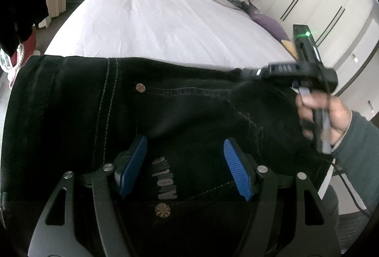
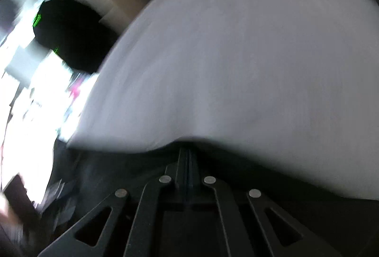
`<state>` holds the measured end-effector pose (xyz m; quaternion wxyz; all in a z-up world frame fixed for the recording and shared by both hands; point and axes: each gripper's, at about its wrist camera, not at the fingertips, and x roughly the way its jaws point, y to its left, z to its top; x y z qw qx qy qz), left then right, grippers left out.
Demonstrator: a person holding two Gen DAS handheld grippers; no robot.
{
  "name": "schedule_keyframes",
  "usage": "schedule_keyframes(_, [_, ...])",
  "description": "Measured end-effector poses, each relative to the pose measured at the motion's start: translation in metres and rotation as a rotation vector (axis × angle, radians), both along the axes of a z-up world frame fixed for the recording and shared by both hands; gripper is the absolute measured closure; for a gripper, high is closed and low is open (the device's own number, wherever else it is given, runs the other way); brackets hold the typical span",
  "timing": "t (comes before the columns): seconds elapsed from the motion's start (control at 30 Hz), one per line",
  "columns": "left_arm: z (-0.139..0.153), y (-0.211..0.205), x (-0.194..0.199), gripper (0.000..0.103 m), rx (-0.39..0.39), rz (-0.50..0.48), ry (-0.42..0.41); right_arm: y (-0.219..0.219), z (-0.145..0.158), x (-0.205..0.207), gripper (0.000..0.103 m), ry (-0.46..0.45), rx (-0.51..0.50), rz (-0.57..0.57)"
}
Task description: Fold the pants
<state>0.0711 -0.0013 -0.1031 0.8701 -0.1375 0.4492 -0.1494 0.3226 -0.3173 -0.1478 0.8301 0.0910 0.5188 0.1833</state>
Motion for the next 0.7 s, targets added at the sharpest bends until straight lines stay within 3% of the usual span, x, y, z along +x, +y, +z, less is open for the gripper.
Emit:
schedule_keyframes(0.07, [0.0, -0.001, -0.002, 0.037, 0.007, 0.004, -0.001, -0.024, 0.012, -0.003, 0.095, -0.051, -0.096, -0.201])
schedule_keyframes(0.13, [0.0, -0.002, -0.003, 0.037, 0.012, 0.005, -0.002, -0.034, 0.025, -0.014, 0.095, -0.04, -0.002, -0.201])
schedule_keyframes(0.2, [0.0, -0.003, -0.003, 0.037, 0.019, 0.006, -0.004, -0.028, 0.046, -0.047, 0.075, -0.096, 0.104, -0.092])
schedule_keyframes(0.23, [0.0, -0.003, -0.004, 0.037, 0.025, 0.006, -0.004, -0.027, 0.053, -0.064, 0.051, -0.115, 0.134, -0.055])
schedule_keyframes(0.27, [0.0, -0.004, -0.004, 0.037, 0.03, 0.006, -0.004, -0.03, 0.056, -0.085, 0.038, -0.124, 0.178, -0.041])
schedule_keyframes(0.3, [0.0, -0.005, -0.004, 0.037, 0.039, 0.006, -0.005, -0.039, 0.055, -0.101, 0.036, -0.132, 0.21, -0.055])
schedule_keyframes(0.4, [0.0, -0.009, -0.005, 0.037, 0.062, 0.007, -0.006, -0.092, 0.029, -0.143, 0.037, -0.08, 0.224, -0.207])
schedule_keyframes(0.43, [-0.001, -0.01, -0.006, 0.037, 0.067, 0.007, -0.005, -0.115, 0.018, -0.153, 0.059, -0.046, 0.233, -0.282])
schedule_keyframes(0.47, [0.0, -0.011, -0.006, 0.037, 0.074, 0.006, -0.005, -0.146, 0.005, -0.169, 0.096, -0.033, 0.295, -0.368])
schedule_keyframes(0.5, [0.0, -0.011, -0.007, 0.037, 0.076, 0.006, -0.004, -0.172, 0.0, -0.182, 0.103, -0.02, 0.325, -0.43])
schedule_keyframes(0.63, [0.0, -0.012, -0.008, 0.037, 0.092, 0.007, -0.003, -0.272, 0.005, -0.233, 0.103, -0.135, 0.292, -0.67])
schedule_keyframes(0.7, [0.001, -0.015, -0.009, 0.037, 0.102, 0.006, -0.004, -0.326, 0.006, -0.258, 0.103, -0.165, 0.278, -0.86])
